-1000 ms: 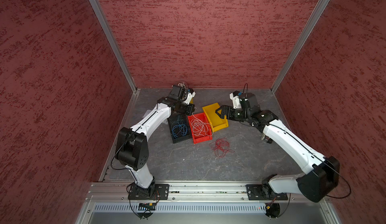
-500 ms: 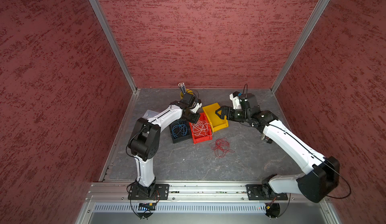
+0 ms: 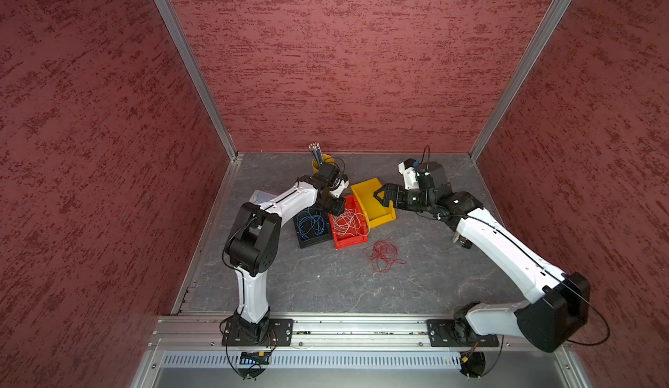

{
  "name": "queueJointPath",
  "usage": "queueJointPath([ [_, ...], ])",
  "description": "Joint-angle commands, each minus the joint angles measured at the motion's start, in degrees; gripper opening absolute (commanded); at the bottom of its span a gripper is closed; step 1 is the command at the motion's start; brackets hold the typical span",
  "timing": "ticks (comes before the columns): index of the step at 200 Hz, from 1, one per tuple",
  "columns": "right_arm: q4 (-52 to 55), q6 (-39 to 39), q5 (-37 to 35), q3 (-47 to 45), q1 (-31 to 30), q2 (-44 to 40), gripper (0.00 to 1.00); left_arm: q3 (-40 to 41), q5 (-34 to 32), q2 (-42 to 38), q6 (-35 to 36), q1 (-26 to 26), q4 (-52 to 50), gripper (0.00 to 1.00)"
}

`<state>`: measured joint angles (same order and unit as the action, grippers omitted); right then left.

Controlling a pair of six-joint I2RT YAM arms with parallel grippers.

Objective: Untangle and sort cables by color
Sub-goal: Place the cable in the bin, then pick up the cable from the cable.

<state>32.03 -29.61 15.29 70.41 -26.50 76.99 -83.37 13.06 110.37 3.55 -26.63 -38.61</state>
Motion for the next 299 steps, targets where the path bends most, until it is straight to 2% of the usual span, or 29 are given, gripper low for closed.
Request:
queueJointPath([
  [1, 0.25, -0.27, -0.17, -1.42, 0.39, -1.66, 0.98, -1.75, 0.94, -1.0, -0.21, 0.43, 0.03, 0.39],
  [45, 0.98, -0.22, -0.01, -0.72, 0.41, -2.02, 0.98, -2.82, 2.44, -3.97, -1.07, 0.57, 0.11, 0.51],
  [79, 2.07, -0.58, -0.11, -0.36, 0.41, -2.02, 0.98, -3.47, 5.94, -7.3, -2.1, 1.1, 0.01, 0.58],
  [97, 4.23, -0.52, -0.09, 0.78, 0.39, -1.63, 0.98, -2.33, 11.47, -10.06, -3.24, 1.91, 0.8, 0.63],
  [121, 10.12, 0.09, -0.43, 2.71, 0.41, -1.26, 0.98, 1.76, 22.43, -15.36, -5.49, 2.15, 5.84, 0.7],
  [137, 13.91, 0.65, -0.08, 2.97, 0.4, -2.24, 0.98, 5.59, 28.25, -18.96, -8.67, 0.77, 13.3, 0.81],
  [139, 14.24, 0.55, -0.24, 2.69, 0.4, -2.51, 0.98, 5.9, 29.06, -19.2, -9.12, 0.54, 14.18, 0.84],
  [143, 15.07, 0.25, -0.57, 2.19, 0.39, -3.11, 0.98, 6.37, 30.5, -19.72, -10.1, 0.13, 15.83, 0.98],
  [146, 15.58, 0.03, -1.0, 1.76, 0.4, -3.5, 0.98, 6.65, 31.57, -19.89, -10.75, -0.29, 16.88, 1.0],
  [161, 17.64, -0.99, -2.01, -0.76, 0.39, -5.94, 0.98, 6.96, 35.54, -20.7, -12.63, -2.35, 20.31, 1.0],
  [189, 19.35, -2.25, -0.88, -6.23, 0.44, -8.97, 0.98, 8.19, 35.69, -23.17, -14.36, -6.04, 22.35, 1.0],
  [228, 19.5, -2.81, -1.15, -12.49, 0.41, -10.35, 0.98, 15.69, 39.13, -27.59, -25.03, -7.16, 29.91, 1.0],
  [260, 17.99, -2.35, -1.11, -15.69, 0.4, -9.58, 0.98, 21.14, 37.1, -31.49, -30.36, -7.64, 32.48, 1.0],
  [299, 16.02, -0.89, 0.65, -17.28, 0.41, -5.58, 0.92, 24.1, 33.1, -34.97, -29.97, -7.73, 28.56, 1.0],
])
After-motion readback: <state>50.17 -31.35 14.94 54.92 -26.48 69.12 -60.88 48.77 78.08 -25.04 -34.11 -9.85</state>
